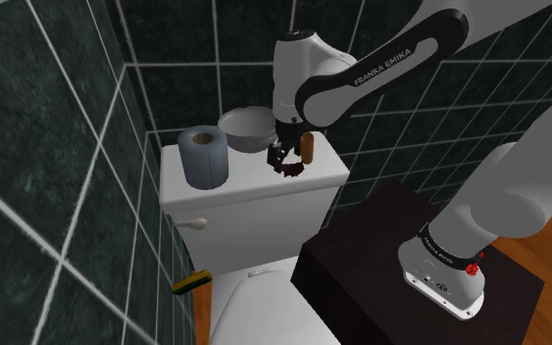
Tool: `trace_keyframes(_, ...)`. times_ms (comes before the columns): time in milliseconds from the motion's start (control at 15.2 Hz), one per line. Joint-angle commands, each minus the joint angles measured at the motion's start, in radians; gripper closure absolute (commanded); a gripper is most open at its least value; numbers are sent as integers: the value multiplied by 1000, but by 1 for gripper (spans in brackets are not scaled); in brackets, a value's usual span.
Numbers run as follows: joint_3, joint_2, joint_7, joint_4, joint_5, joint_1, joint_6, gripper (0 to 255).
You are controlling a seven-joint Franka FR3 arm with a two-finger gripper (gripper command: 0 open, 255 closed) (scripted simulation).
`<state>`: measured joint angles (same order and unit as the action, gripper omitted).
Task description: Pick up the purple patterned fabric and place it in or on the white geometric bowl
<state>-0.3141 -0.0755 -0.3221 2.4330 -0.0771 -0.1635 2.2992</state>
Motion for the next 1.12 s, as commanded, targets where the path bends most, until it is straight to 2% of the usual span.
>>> trace_keyframes(0, 0, 4, -2, 3, -2, 0, 7, 0)
trace_keyframes(330, 0, 4, -2, 2, -2, 0, 6, 0)
trace_keyframes(396, 0, 4, -2, 2, -2, 0, 6, 255)
trace_keyframes(1056, -1, -6, 3, -2, 3, 1, -7, 255)
